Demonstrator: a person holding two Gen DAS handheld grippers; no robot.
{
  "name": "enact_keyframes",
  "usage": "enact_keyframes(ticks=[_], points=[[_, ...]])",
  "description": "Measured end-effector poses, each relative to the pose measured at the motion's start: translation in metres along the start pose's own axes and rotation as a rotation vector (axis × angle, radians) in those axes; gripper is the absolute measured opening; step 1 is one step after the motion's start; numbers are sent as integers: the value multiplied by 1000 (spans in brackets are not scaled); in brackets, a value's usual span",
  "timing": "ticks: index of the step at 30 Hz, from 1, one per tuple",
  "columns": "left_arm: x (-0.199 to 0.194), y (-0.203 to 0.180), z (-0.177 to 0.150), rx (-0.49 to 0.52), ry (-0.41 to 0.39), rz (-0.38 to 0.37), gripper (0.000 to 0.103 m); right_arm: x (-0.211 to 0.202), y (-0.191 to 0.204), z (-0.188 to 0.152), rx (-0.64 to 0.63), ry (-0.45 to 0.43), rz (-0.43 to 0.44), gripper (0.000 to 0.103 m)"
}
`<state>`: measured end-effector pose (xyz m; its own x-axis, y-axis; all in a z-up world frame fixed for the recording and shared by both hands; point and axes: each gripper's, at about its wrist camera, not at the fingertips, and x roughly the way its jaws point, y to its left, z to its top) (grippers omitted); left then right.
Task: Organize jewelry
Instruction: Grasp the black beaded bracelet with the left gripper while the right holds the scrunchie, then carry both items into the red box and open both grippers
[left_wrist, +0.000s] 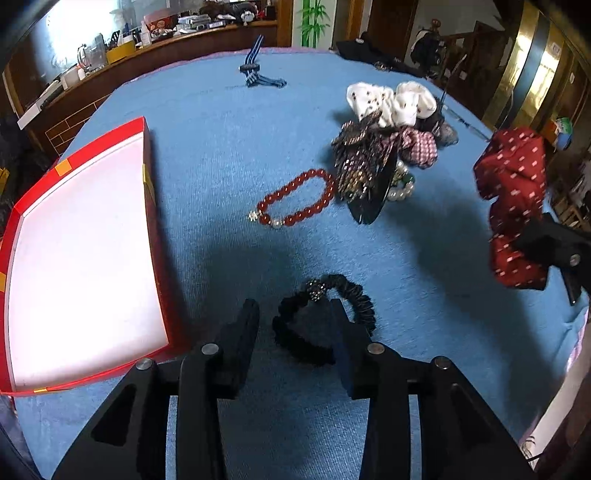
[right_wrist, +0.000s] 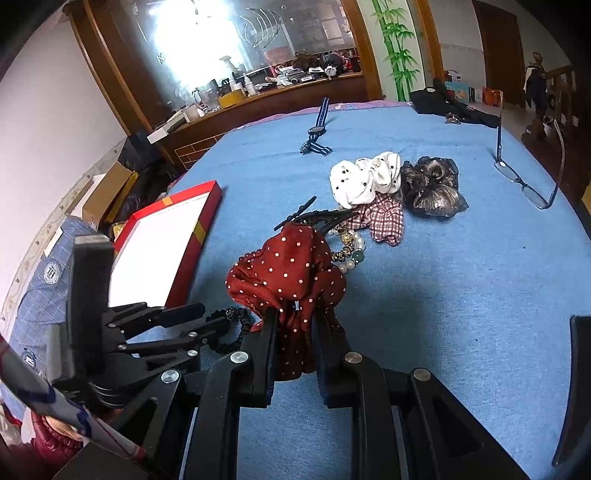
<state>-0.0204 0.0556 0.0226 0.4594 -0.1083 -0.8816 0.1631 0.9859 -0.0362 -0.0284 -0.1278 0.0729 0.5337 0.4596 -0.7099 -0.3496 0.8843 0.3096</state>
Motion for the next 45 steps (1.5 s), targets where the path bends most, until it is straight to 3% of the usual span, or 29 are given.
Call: enact_keyframes(ticks=[5, 7, 18, 27, 35, 45], points=[[3, -4, 0, 23, -9, 28, 25, 1, -2, -1, 6, 1, 8, 20], [2, -5, -1, 24, -17, 38, 7, 1, -2, -1, 8, 1, 10, 20], [-28, 0, -1, -17, -75, -44, 5, -1, 1, 2, -2, 5, 3, 20], [-71, 28, 9, -61, -169, -37, 5, 0, 27, 17, -54, 17, 17, 20], [-101, 90, 13, -141, -232, 45, 6, 16, 72, 42, -135, 44, 53, 20], [-108, 183, 16, -242, -234, 128, 6, 67, 146, 79, -221, 120, 114, 20]])
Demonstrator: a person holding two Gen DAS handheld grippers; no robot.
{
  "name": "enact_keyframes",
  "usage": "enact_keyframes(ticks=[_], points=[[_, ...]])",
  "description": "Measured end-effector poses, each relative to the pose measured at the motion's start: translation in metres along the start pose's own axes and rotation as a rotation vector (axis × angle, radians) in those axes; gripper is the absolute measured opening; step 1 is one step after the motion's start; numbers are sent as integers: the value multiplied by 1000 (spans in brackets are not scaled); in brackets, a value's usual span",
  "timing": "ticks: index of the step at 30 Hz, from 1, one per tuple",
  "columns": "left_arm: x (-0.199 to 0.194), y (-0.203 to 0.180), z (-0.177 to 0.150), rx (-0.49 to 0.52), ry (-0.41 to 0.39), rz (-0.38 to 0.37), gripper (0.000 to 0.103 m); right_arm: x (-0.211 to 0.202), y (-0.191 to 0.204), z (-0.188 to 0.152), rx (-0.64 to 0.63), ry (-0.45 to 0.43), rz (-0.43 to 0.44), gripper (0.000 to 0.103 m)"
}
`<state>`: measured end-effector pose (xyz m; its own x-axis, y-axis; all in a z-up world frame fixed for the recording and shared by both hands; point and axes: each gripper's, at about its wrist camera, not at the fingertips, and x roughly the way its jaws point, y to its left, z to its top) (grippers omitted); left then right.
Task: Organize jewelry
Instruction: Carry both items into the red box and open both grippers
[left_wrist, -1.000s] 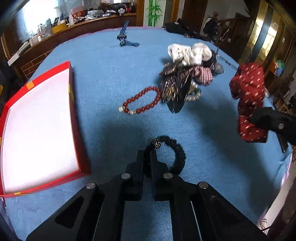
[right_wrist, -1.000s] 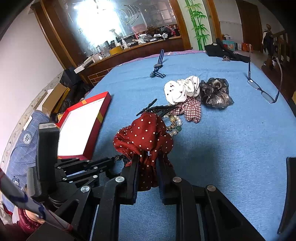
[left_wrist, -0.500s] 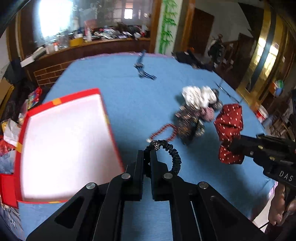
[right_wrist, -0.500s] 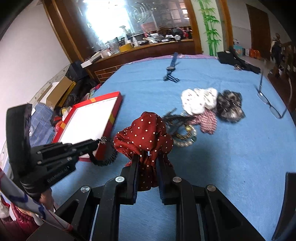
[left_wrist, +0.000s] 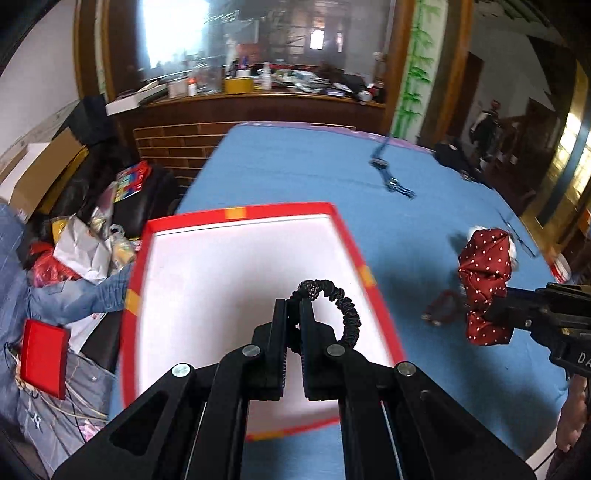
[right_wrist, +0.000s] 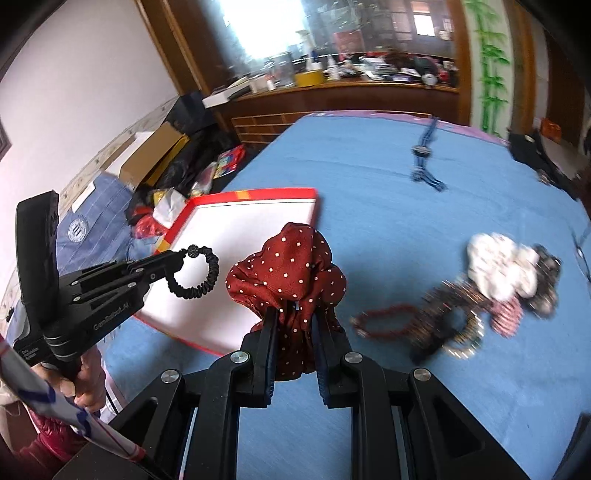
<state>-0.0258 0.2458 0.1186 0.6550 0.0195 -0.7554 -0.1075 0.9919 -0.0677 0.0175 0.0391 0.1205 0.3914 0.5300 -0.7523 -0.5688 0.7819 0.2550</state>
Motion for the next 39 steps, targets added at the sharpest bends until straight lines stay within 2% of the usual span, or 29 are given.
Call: enact_keyframes(ticks=[5, 11, 17, 23, 27, 29, 31, 33, 36, 39], points=[[21, 44, 18, -54, 17, 17, 6, 39, 27, 33, -29, 46, 23, 21], [56, 74, 39, -89, 44, 46, 6, 104, 51, 74, -29, 113, 24, 21], [90, 98, 50, -119, 74, 52, 6, 164, 59, 97, 6, 165, 21, 21], [115, 114, 56, -137, 93, 73, 6, 203, 57, 109, 29, 195, -7, 23], [124, 121, 54, -147, 106, 75, 6, 216, 54, 112, 38, 204, -23, 24], [127, 124, 54, -153, 111, 65, 6, 218, 56, 113, 30, 203, -24, 28], [127, 126, 53, -154, 109, 66, 10, 216, 56, 115, 29, 190, -25, 45], [126, 126, 53, -155, 108, 66, 11, 212, 58, 115, 28, 175, -26, 56], [126, 126, 53, -160, 100, 59, 13, 203, 58, 117, 35, 158, -12, 57], [118, 124, 52, -163, 84, 71, 20, 186, 55, 118, 55, 132, 18, 57]])
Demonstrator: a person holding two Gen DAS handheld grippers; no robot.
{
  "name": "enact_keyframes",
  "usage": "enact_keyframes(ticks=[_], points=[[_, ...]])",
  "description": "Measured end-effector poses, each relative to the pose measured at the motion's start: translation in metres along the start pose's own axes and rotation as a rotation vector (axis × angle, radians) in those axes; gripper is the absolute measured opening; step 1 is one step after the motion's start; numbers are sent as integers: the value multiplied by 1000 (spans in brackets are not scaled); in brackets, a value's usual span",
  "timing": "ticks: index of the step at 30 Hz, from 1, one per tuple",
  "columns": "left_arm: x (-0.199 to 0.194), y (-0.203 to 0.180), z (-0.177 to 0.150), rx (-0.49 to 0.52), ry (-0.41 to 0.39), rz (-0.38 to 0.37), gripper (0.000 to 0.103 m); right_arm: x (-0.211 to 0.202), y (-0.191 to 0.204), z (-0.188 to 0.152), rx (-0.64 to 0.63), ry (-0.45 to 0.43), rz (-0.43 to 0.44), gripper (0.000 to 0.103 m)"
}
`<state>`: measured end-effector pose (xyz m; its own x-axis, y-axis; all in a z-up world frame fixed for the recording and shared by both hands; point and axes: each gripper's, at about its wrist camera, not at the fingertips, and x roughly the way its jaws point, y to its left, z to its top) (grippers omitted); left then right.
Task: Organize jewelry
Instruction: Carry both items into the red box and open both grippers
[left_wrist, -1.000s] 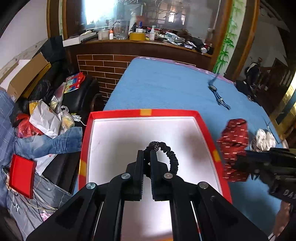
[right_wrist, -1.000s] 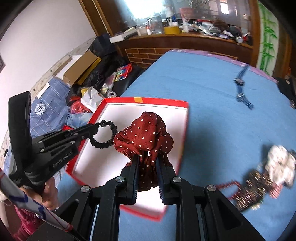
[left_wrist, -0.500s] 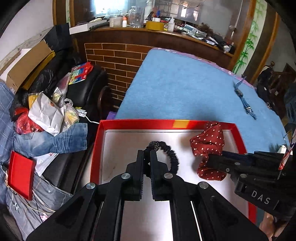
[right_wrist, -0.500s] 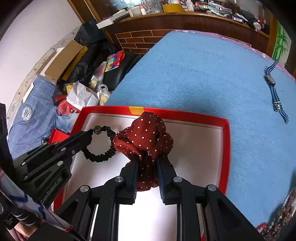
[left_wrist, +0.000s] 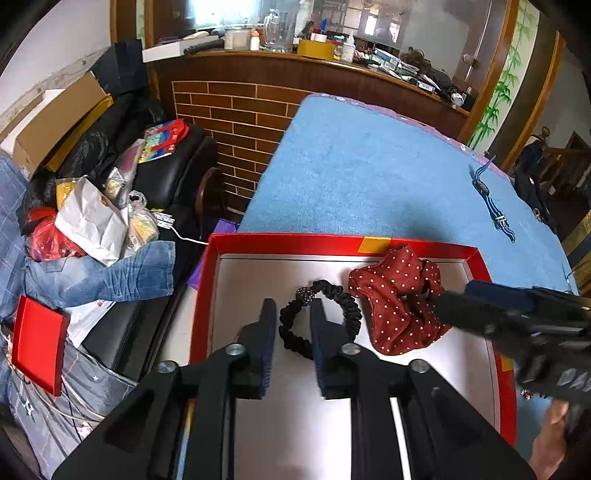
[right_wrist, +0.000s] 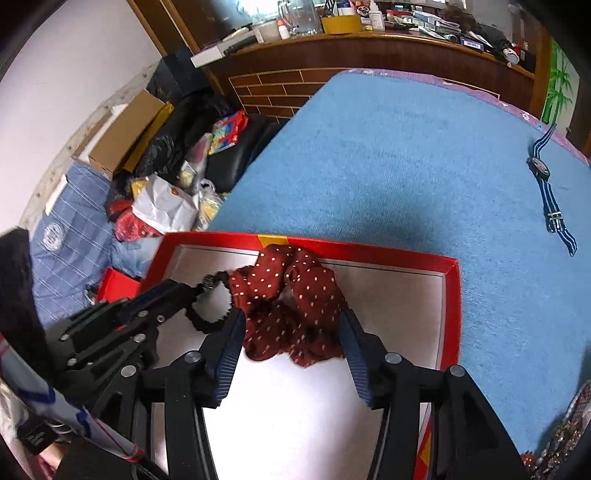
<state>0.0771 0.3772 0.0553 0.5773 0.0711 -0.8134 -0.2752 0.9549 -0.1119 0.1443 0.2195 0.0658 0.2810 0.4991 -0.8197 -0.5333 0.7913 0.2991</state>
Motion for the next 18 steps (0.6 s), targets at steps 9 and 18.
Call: enact_keyframes(ticks=[9, 18], points=[[-25, -58, -43, 105, -76, -6, 45, -82, -17, -56, 21, -165, 94, 57], [-16, -112, -74, 269, 42, -14, 45, -146, -84, -128, 137, -220, 128, 62]])
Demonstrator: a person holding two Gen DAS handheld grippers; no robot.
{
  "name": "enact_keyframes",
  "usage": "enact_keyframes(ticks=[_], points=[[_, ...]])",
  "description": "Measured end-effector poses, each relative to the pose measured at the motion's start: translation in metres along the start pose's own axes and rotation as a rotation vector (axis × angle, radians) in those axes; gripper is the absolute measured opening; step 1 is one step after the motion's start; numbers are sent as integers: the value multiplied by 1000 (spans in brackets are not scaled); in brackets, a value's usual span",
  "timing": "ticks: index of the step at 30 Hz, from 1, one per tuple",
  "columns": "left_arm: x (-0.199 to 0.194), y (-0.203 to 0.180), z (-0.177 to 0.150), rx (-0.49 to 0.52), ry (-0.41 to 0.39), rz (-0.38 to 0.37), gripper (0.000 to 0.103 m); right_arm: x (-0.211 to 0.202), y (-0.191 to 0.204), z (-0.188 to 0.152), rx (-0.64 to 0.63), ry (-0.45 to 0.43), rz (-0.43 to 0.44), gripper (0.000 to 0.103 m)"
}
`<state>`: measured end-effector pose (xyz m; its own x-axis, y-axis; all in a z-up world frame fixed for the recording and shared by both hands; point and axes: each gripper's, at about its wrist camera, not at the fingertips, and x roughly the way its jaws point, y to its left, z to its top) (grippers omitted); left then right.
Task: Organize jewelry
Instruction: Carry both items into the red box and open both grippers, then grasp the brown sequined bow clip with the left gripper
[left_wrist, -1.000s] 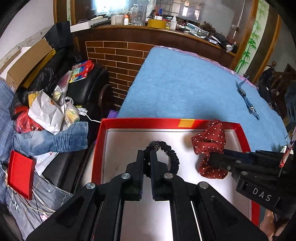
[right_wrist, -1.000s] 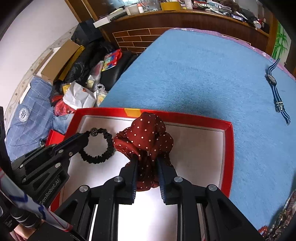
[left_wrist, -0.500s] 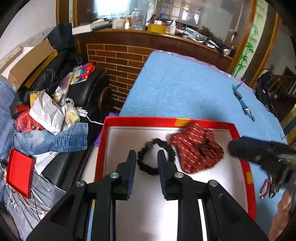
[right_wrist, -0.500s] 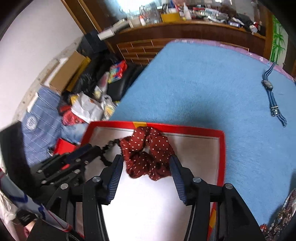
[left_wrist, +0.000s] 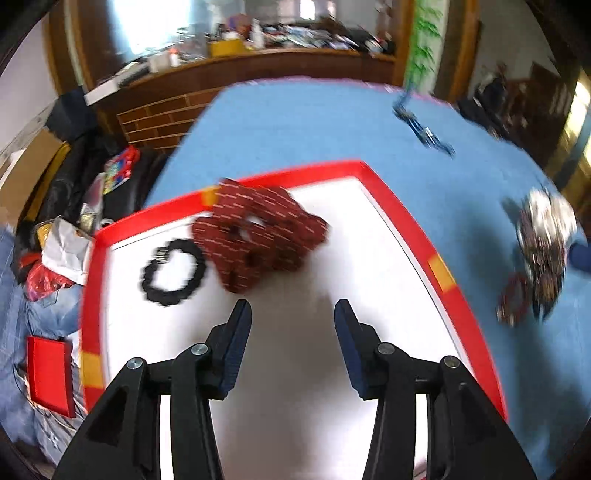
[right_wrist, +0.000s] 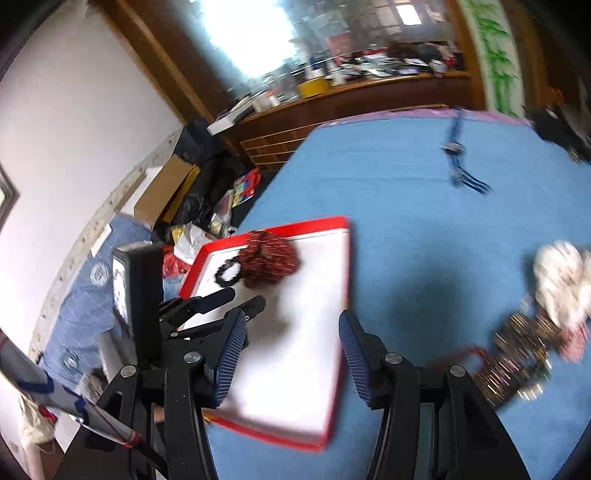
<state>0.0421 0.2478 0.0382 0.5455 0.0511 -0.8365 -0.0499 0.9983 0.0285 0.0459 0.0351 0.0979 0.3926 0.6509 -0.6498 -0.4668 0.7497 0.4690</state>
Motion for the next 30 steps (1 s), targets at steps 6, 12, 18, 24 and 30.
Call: enact_keyframes(ticks=[6, 12, 18, 24, 30], points=[[-26, -20, -44, 57, 0, 11, 45, -61, -59, -18, 54, -73, -79, 71], [-64, -44, -52, 83, -70, 9, 46, -101, -112, -30, 153, -116, -164, 71], [-90, -100, -34, 130, -113, -128, 62, -125, -148, -35, 228, -174, -243, 73], [-75, -162, -14, 177, -64, -220, 62, -129, -185, -42, 281, -223, -295, 74], [-47, -194, 16, 171, 0, -315, 63, -137, -217, -49, 311, -300, -228, 74]])
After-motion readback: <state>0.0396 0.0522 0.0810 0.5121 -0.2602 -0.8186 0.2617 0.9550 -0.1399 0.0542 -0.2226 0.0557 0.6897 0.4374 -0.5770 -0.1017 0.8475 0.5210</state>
